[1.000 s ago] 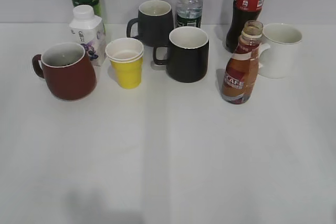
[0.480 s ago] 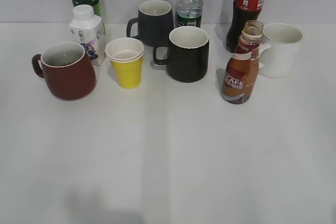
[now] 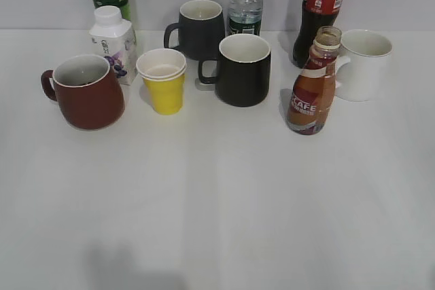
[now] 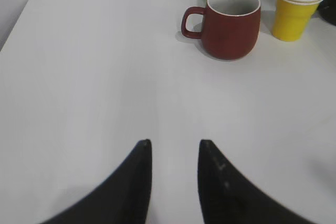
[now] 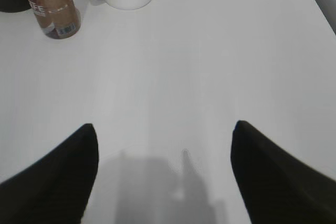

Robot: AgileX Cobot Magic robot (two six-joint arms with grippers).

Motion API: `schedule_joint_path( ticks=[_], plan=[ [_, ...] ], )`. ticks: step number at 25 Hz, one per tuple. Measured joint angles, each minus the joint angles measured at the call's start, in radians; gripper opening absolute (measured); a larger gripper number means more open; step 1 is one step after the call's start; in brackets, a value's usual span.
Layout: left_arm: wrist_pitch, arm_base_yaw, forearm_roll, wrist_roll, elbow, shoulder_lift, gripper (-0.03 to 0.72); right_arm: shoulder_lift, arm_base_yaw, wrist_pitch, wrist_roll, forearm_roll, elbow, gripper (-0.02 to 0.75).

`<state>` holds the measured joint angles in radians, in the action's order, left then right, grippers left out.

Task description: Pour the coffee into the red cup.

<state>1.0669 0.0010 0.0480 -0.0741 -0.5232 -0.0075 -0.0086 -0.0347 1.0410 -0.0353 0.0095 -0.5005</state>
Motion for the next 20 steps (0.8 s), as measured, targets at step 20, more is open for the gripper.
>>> schedule_joint_path(
  ticks=[20],
  plan=[
    [0.000,0.000,0.000,0.000,0.000,0.000,0.239,0.000,0.000,0.000,0.000,0.001,0.000,0.587]
  ],
)
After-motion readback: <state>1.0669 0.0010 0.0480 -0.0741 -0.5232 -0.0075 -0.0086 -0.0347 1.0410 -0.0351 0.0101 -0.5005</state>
